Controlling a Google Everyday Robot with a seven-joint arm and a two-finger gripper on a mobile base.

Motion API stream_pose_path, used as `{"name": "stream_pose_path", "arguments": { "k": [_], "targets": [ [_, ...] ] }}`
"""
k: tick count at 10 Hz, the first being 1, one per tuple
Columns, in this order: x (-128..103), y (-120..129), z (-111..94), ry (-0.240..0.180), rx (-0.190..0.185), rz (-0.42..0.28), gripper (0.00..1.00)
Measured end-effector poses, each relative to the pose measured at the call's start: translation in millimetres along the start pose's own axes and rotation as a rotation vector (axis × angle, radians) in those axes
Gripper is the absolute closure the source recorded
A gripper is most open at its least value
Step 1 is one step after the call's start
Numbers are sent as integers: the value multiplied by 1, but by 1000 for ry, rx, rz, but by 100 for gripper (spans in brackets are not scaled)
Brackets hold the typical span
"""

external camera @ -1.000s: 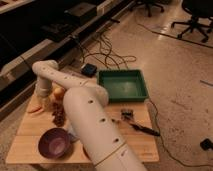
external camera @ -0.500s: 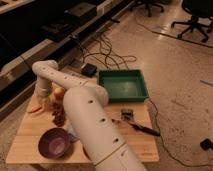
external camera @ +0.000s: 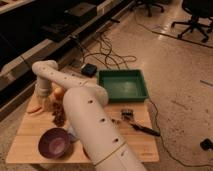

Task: Place pepper in table surface

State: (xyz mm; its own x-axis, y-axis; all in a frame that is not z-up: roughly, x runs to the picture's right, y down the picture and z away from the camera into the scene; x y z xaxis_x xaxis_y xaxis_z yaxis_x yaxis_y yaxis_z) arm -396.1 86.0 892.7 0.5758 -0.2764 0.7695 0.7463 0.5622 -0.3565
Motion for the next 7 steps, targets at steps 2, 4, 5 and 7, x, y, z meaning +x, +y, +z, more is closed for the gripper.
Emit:
{"name": "stream_pose_path", "arguments": {
  "k": [2,4,5,7],
  "targets": [
    [0,0,0,0,0,1,33],
    [1,-1,0,-1,0,2,20],
    [1,0,0,-1,-5,2,20],
    [4,2,1,0,-24,11,20]
  ]
}}
